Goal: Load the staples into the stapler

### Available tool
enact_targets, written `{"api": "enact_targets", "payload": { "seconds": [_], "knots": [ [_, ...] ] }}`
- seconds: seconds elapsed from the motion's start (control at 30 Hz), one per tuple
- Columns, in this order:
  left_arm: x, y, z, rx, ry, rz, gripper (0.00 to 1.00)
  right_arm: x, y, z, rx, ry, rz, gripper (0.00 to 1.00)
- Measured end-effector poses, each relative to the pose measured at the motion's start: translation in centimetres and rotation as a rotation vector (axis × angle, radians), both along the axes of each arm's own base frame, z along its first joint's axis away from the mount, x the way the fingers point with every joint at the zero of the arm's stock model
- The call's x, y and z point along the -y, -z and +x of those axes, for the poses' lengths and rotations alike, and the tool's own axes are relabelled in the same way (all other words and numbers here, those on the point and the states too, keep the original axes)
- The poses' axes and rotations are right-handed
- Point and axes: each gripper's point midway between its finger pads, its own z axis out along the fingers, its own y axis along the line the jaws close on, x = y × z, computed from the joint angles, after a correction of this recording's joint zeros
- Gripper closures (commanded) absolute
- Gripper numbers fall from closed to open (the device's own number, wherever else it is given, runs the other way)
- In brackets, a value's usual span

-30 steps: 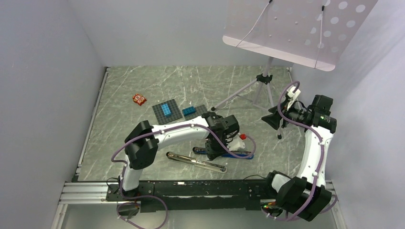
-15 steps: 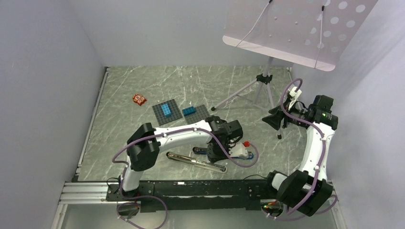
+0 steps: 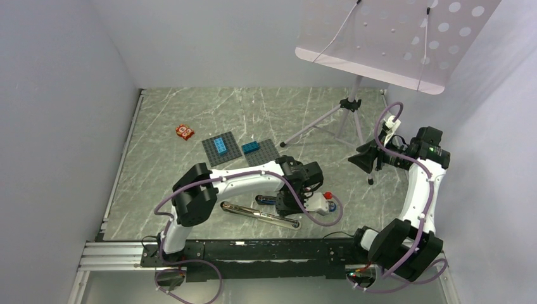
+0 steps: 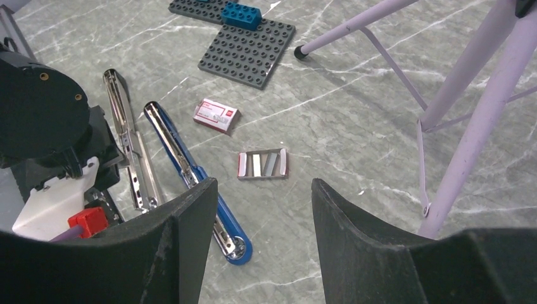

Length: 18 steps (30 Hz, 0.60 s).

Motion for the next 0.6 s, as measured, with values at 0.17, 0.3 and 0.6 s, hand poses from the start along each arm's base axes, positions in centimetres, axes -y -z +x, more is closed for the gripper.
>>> {"api": "enact_targets", "payload": {
  "seconds": [0.17, 0.3, 0.6],
  "knots": [
    [0.52, 0.01, -0.21, 0.009, 0.048, -0.021, 0.97, 0.14, 0.16, 0.0, -0.004, 0.001, 0.002, 0.4],
    [0.72, 0.02, -0.58, 0.009, 0.077, -0.028, 0.97, 0.17, 0.21, -0.07, -0.006, 0.001, 0.004, 0.4],
    [0.82, 0.08, -0.75, 0.015, 0.116, -0.034, 0.97, 0.21, 0.35, -0.19, -0.02, 0.004, 0.014, 0.4]
  ]
}}
